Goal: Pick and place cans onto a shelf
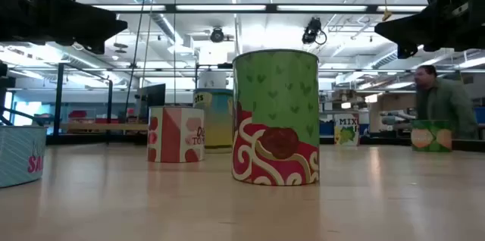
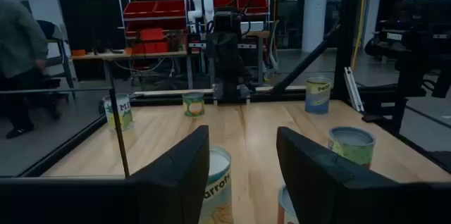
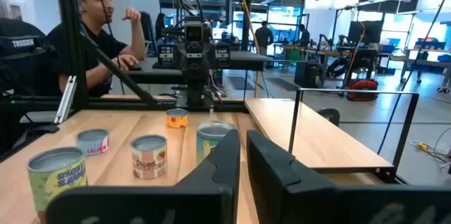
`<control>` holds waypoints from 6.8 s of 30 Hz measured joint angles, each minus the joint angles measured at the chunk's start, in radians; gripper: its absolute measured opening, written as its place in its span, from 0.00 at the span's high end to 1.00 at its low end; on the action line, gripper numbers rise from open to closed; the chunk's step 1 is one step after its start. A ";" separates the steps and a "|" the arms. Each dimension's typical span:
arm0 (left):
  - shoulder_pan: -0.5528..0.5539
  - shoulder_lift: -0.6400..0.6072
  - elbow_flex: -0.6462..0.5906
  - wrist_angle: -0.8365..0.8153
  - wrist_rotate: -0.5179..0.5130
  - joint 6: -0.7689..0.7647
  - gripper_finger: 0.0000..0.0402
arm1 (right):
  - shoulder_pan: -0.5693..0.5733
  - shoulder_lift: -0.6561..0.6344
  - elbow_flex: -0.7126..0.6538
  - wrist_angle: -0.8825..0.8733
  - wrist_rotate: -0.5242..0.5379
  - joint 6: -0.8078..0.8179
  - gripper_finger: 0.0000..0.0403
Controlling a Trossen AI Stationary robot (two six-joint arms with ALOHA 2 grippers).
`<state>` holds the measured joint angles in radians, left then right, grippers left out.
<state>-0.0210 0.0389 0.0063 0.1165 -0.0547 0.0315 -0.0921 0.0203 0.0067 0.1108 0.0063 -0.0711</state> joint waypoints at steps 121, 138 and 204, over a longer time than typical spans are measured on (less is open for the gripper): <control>-0.446 0.948 0.395 0.180 -0.250 -0.298 0.57 | 0.000 0.000 0.000 0.026 0.000 0.000 0.91; -0.377 1.212 0.533 0.153 -0.283 -0.411 0.10 | 0.000 0.000 0.000 0.027 0.000 0.000 0.91; 0.079 0.883 0.533 -0.325 -0.525 -0.285 0.29 | 0.000 0.000 0.000 0.029 0.000 0.000 0.91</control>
<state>0.0580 0.9217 0.5394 -0.2084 -0.5798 -0.2540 -0.0921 0.0204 0.0066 0.1402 0.0064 -0.0711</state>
